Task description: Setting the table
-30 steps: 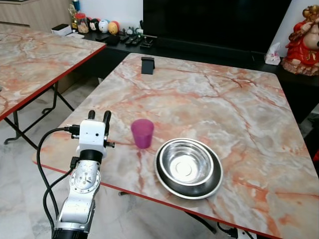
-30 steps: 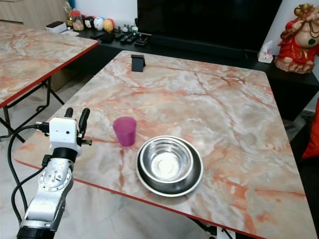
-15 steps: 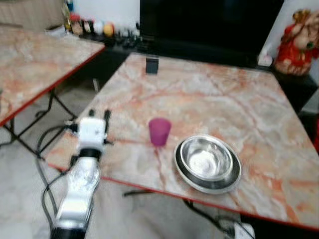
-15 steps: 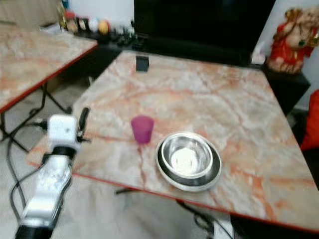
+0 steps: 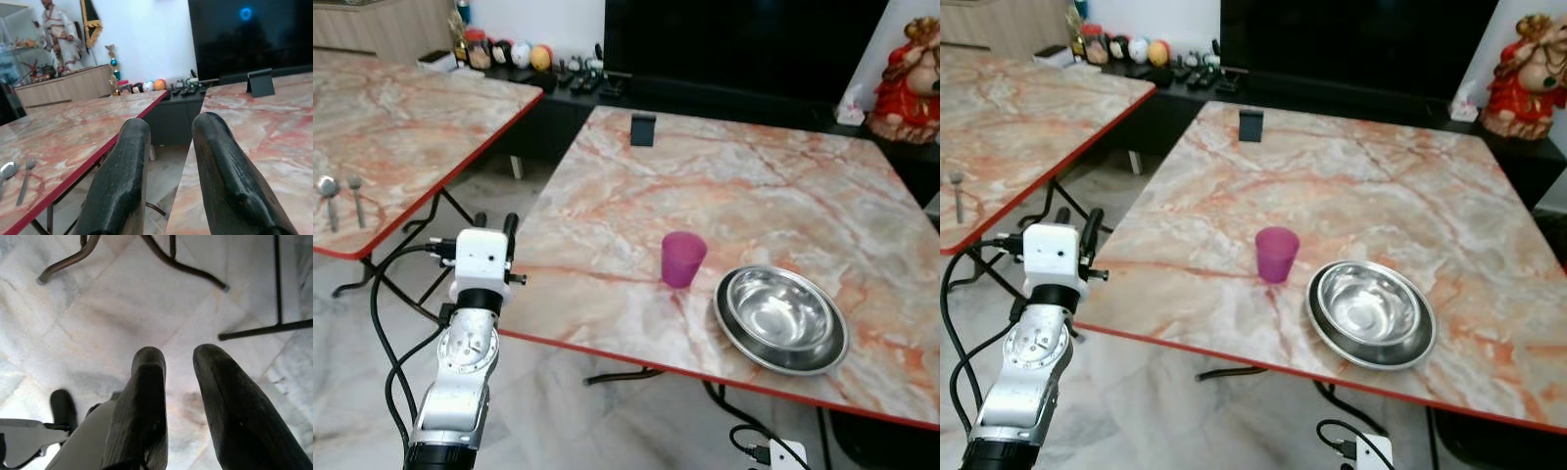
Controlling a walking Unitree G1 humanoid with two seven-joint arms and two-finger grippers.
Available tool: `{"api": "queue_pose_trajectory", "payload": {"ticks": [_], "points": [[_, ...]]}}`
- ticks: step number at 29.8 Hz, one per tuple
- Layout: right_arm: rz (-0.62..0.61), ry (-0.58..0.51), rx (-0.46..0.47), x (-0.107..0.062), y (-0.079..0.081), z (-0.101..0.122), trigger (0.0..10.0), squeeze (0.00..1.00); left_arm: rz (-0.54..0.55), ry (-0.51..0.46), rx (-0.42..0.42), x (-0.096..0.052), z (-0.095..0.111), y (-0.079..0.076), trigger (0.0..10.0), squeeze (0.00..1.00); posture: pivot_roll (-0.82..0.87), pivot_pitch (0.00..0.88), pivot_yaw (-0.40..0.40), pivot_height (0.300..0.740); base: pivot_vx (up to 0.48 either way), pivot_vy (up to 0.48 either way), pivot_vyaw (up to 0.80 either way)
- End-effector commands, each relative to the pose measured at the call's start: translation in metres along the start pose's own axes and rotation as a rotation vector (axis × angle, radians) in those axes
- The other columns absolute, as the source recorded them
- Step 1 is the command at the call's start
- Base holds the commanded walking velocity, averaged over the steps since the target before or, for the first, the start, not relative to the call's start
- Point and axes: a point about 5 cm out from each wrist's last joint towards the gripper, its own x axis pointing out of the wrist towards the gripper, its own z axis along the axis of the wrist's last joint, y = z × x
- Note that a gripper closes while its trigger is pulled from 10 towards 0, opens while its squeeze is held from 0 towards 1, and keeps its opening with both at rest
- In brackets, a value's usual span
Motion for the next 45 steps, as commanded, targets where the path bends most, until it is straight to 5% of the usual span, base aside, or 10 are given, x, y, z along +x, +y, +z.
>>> {"api": "queue_pose_trajectory", "payload": {"ticks": [1,45], "points": [[-0.016,0.008,0.002,-0.0016,-0.0069,-0.0037,10.0,0.00,-0.025,-0.011,-0.017,0.0019,0.0038,-0.0082,10.0,0.00,0.05,0.000,-0.036,0.740,0.000,0.326,0.00],[-0.037,0.014,0.025,-0.0020,-0.0071,-0.0058,10.0,0.00,-0.012,0.000,-0.019,0.0004,0.0017,-0.0047,10.0,0.00,0.06,0.000,-0.034,0.740,0.000,0.329,0.00]]}}
